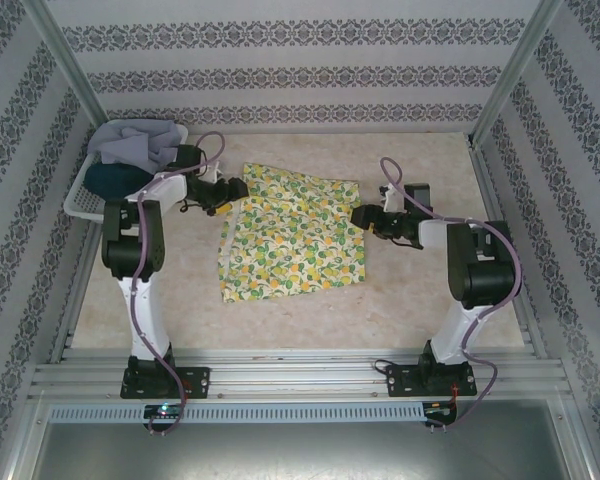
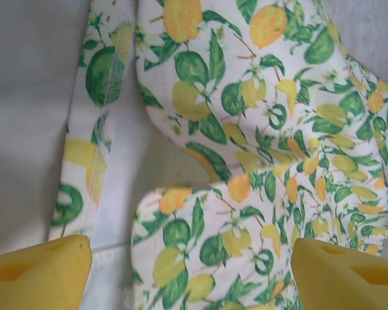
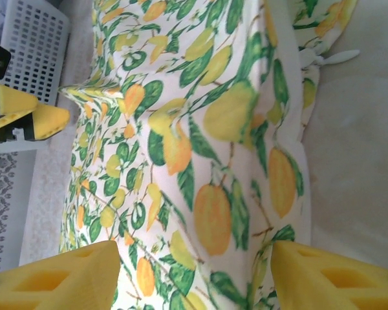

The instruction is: Fold and stack the skirts

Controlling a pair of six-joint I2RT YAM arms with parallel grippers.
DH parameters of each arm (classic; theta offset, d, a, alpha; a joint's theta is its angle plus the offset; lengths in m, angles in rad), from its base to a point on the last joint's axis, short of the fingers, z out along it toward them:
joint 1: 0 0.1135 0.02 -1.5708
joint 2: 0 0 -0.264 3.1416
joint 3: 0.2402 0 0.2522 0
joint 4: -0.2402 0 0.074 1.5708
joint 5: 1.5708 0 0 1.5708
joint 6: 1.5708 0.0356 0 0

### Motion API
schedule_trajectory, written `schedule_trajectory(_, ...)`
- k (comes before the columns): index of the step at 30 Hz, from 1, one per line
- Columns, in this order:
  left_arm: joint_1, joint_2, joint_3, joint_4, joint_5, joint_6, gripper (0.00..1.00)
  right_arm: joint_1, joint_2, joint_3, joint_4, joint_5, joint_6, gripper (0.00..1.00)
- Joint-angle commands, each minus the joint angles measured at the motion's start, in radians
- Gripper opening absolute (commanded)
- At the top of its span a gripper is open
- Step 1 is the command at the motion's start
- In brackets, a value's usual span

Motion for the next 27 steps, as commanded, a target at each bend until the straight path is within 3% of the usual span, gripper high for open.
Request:
schedule_trajectory(1, 0.005, -0.073, -0.032, 0.097, -0.008, 0.037, 0.80, -0.010, -0.042, -0.026, 0.086, -0.042, 0.006, 0.61)
schedule_trajectory(5, -0.003, -0.016, -0.001, 0.119, 0.031, 0.021, 0.76, -0.010, -0.013, -0.009, 0.141, -0.068, 0.050, 0.53)
schedule_trajectory(16, -0.035, 0.100, 0.138, 0.073, 0.072, 0.025, 0.65, 0.007, 0.070, 0.034, 0.197, -0.056, 0.087, 0.46)
schedule_trajectory(27, -0.056, 0.178, 0.217, 0.020, 0.028, 0.036, 0.61, 0.015, 0.088, 0.036, 0.216, -0.053, 0.094, 0.41)
